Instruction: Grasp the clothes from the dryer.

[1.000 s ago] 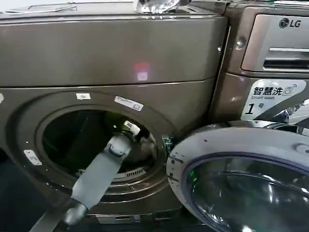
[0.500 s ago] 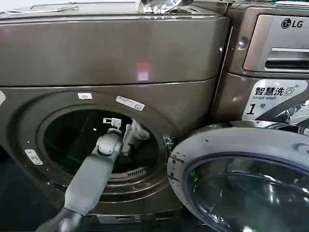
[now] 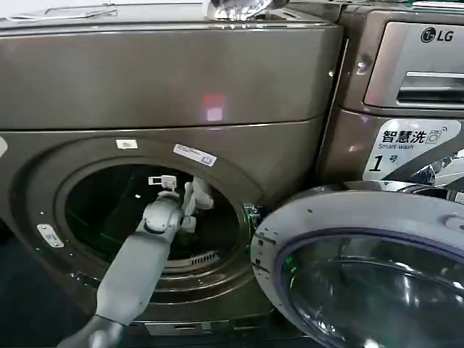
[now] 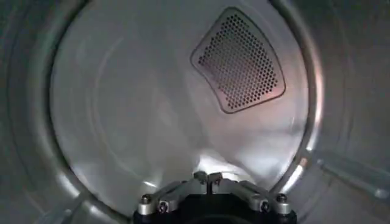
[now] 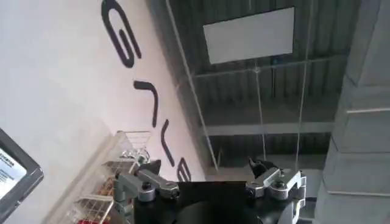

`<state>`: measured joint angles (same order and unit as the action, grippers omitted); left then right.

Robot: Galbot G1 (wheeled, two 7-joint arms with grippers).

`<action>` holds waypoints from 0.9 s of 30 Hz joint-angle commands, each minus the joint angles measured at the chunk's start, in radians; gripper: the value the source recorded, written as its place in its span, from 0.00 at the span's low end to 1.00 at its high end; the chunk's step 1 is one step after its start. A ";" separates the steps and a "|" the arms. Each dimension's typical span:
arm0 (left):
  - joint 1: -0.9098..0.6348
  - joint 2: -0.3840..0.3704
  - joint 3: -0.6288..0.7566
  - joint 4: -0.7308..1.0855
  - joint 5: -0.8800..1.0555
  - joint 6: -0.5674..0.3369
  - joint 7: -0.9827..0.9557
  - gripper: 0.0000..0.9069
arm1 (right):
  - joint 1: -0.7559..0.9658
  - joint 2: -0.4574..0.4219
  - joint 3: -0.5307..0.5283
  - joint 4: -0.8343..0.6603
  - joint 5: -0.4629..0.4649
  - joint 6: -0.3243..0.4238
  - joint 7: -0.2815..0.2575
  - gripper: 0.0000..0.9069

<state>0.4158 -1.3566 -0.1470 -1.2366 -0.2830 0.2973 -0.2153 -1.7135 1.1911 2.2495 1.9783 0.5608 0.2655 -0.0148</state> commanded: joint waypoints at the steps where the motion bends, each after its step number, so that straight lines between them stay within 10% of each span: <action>1: 0.004 0.000 -0.007 -0.010 -0.011 0.005 -0.018 0.00 | 0.000 -0.001 0.003 -0.003 0.002 0.007 0.001 1.00; 27: 0.008 0.006 -0.003 -0.011 -0.005 0.004 -0.013 0.00 | 0.003 0.001 0.002 -0.003 0.000 0.007 -0.002 1.00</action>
<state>0.4246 -1.3531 -0.1505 -1.2483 -0.2884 0.3021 -0.2283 -1.7113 1.1914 2.2507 1.9758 0.5606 0.2699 -0.0154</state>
